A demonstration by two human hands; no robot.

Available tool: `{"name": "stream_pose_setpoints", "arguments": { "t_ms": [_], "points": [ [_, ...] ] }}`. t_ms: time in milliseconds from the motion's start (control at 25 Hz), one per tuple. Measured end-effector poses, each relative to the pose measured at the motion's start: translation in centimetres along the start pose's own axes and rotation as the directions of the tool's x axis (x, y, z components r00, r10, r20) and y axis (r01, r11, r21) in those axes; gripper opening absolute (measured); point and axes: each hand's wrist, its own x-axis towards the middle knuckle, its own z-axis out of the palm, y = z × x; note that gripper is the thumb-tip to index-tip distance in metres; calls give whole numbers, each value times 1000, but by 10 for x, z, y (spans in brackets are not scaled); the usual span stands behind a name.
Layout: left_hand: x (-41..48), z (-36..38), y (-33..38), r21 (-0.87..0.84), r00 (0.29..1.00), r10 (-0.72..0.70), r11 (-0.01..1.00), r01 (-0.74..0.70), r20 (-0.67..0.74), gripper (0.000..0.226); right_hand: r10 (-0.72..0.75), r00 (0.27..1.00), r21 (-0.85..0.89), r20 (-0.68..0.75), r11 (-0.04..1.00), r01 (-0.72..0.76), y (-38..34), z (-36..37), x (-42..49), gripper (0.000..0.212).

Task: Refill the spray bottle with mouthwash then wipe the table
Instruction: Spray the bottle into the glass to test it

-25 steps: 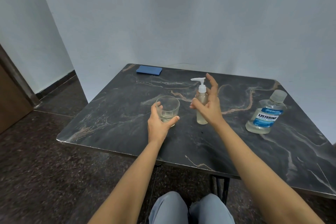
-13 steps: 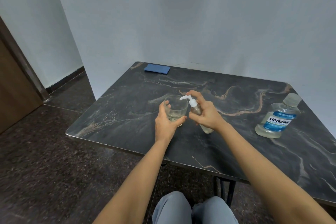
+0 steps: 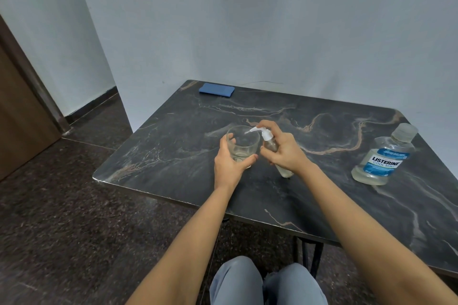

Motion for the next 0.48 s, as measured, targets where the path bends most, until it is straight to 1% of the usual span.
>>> {"name": "stream_pose_setpoints", "arguments": {
  "t_ms": [80, 160, 360, 480],
  "points": [
    [0, 0, 0, 0, 1000, -2, 1000, 2, -1, 85, 0, 1000, -50, -4, 999, 0, 0, 0, 0, 50],
    [0, 0, -1, -4, 1000, -2, 1000, 2, -2, 86, 8, 1000, -75, 2, 997, -8, 0, 0, 0, 50],
    [0, 0, 0, 6, 1000, 10, 1000, -10, -3, 86, -26, 1000, -71, 8, 997, 26, -4, -6, 1, 63],
    [0, 0, 0, 3, 1000, 12, 1000, -12, 2, 87, -31, 999, -88, -10, 996, 30, -3, -4, 1, 54]
  ]
}}
